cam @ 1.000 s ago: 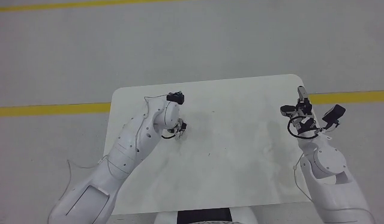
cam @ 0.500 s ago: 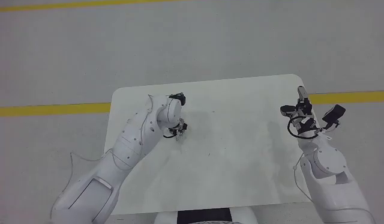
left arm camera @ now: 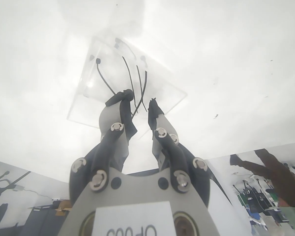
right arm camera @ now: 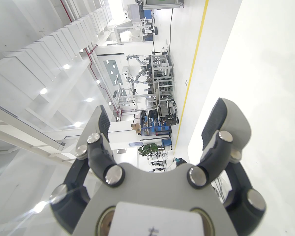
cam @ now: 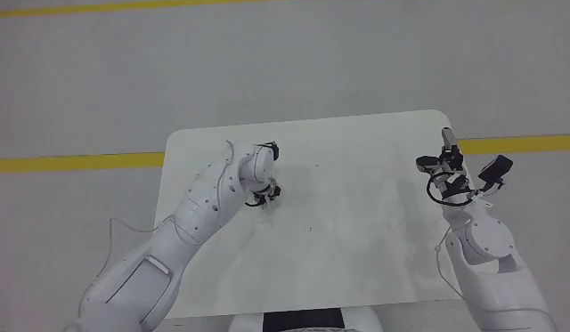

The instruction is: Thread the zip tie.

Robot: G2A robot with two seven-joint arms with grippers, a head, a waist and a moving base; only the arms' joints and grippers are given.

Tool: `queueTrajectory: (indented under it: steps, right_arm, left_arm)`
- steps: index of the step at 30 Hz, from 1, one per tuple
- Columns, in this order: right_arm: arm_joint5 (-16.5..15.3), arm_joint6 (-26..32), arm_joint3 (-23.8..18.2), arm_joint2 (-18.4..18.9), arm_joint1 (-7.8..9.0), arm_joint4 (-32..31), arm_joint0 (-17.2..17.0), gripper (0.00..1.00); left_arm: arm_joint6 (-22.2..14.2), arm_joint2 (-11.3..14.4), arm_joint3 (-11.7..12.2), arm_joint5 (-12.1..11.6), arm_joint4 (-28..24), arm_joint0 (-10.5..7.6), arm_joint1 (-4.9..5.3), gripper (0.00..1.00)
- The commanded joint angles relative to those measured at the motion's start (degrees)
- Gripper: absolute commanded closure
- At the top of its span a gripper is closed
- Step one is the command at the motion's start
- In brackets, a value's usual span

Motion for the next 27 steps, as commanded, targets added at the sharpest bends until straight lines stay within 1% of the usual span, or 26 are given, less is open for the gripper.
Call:
queueTrajectory:
  steps: [1, 7, 12, 14, 24, 26, 27]
  right_arm:
    - [0.00, 0.00, 0.00, 0.00, 0.00, 0.00, 0.00, 0.00]
    - [0.00, 0.00, 0.00, 0.00, 0.00, 0.00, 0.00, 0.00]
    - [0.00, 0.00, 0.00, 0.00, 0.00, 0.00, 0.00, 0.00]
    - [0.00, 0.00, 0.00, 0.00, 0.00, 0.00, 0.00, 0.00]
    - [0.00, 0.00, 0.00, 0.00, 0.00, 0.00, 0.00, 0.00]
    - [0.00, 0.00, 0.00, 0.00, 0.00, 0.00, 0.00, 0.00]
    - [0.00, 0.00, 0.00, 0.00, 0.00, 0.00, 0.00, 0.00]
  left_arm:
    - [0.00, 0.36, 0.26, 0.00, 0.05, -0.09, -0.15, 0.84]
    - [0.22, 0.93, 1.30, 0.00, 0.92, -0.36, -0.63, 0.87]
    - [1.24, 1.39, 2.18, 0.00, 1.27, -0.37, -1.04, 0.87]
    - [1.54, 1.54, 2.56, 0.00, 1.09, -0.48, -1.14, 0.84]
    - [3.08, 2.14, 4.41, -1.24, -0.34, -1.16, -1.41, 0.84]
    - [3.33, 2.26, 4.80, -1.42, -0.57, -1.32, -1.45, 0.86]
    - [3.45, 2.32, 5.01, -1.47, -0.67, -1.39, -1.48, 0.91]
